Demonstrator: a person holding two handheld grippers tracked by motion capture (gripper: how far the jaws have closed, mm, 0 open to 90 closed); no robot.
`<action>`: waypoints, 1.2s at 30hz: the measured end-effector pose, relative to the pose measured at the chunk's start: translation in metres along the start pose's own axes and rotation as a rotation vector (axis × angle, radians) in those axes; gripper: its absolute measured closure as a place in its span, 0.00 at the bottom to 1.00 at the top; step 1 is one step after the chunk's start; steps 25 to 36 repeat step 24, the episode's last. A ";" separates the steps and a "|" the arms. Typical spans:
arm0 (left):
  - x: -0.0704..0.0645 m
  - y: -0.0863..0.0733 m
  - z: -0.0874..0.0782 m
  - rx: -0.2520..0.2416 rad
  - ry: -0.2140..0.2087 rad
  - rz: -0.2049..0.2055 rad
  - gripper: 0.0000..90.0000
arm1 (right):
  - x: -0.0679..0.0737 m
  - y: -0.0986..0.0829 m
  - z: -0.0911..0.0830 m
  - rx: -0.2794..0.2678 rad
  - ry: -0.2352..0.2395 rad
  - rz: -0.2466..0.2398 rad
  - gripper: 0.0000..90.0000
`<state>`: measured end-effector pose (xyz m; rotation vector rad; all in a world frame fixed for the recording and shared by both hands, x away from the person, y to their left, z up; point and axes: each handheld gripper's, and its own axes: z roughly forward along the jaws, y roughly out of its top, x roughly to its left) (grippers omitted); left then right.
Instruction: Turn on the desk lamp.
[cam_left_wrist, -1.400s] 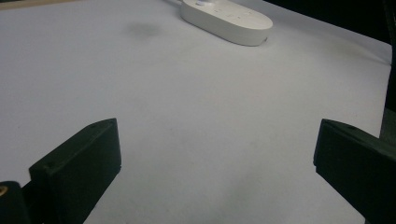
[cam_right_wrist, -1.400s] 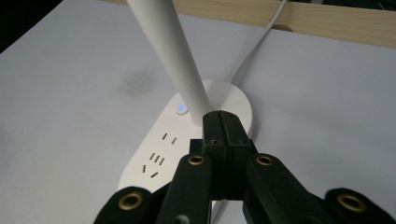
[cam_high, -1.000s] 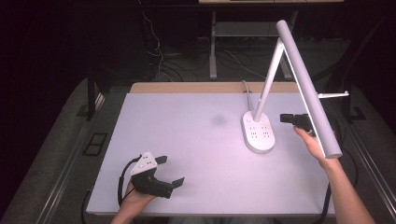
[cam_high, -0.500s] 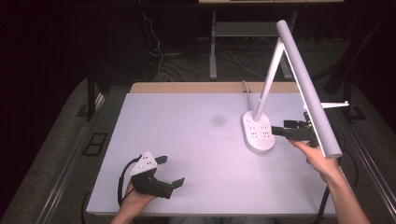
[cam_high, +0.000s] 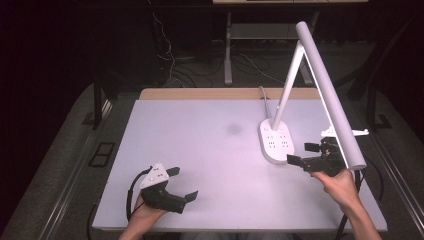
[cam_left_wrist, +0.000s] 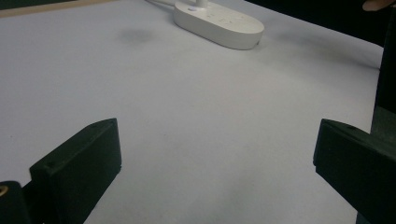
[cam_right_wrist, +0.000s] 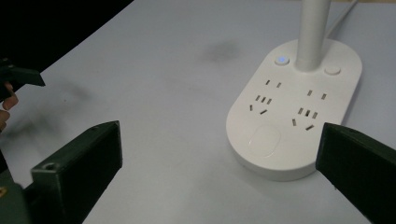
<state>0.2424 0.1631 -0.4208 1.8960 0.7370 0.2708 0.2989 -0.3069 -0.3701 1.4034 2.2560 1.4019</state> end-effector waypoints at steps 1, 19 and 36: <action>0.000 0.000 0.000 0.000 0.000 0.002 0.00 | 0.000 -0.003 0.000 0.000 0.000 0.003 0.00; -0.001 0.000 0.001 0.004 -0.001 0.002 0.00 | 0.018 -0.052 0.010 -0.023 0.024 -0.036 0.00; -0.001 0.000 0.001 0.005 -0.003 0.006 0.00 | 0.021 -0.063 0.015 -0.018 0.026 -0.053 0.00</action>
